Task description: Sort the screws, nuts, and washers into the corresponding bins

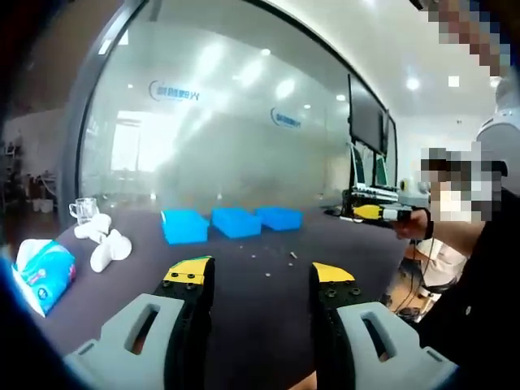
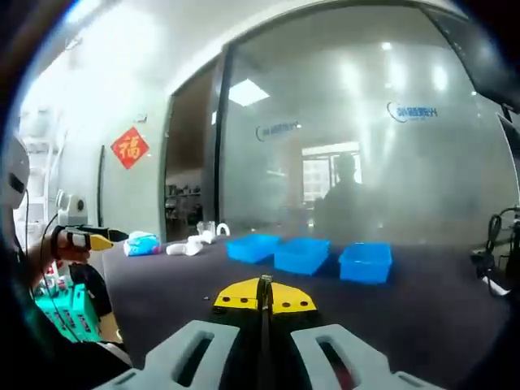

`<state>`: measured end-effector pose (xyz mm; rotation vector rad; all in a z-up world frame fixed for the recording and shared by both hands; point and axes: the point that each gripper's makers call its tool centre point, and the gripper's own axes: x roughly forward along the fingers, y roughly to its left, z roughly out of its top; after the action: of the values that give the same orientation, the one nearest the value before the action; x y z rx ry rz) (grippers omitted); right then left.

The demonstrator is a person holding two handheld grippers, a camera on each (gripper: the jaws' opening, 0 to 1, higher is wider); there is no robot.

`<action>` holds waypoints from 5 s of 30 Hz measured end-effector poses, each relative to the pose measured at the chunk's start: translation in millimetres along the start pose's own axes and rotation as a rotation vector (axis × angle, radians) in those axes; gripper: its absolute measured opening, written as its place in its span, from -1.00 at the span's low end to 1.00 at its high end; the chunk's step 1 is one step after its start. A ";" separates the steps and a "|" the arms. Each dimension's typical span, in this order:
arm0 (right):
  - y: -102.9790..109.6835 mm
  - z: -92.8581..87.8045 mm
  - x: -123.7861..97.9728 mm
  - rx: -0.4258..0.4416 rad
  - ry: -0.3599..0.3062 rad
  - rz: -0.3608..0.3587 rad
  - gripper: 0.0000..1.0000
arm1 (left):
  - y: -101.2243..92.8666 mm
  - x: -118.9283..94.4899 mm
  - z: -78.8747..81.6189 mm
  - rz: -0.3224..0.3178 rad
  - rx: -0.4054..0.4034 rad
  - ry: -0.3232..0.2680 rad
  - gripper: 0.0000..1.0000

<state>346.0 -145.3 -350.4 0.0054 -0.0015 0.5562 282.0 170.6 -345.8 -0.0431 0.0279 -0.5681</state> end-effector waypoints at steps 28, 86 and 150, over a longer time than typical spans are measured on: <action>-112.0 44.2 74.7 0.077 -0.093 -0.219 -1.00 | 3.2 -3.6 2.1 0.004 0.004 -0.012 -0.08; -176.5 10.9 214.0 -0.050 0.119 -0.313 -0.39 | 13.5 -21.0 4.8 0.066 -0.004 -0.024 -0.08; 22.4 -33.6 -9.1 -0.067 0.114 0.206 -0.19 | -5.4 1.6 -4.7 -0.016 0.018 0.029 -0.08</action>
<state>326.4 -130.8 -383.9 -0.0930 0.0910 0.7616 280.3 165.0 -350.3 -0.0179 0.0505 -0.5849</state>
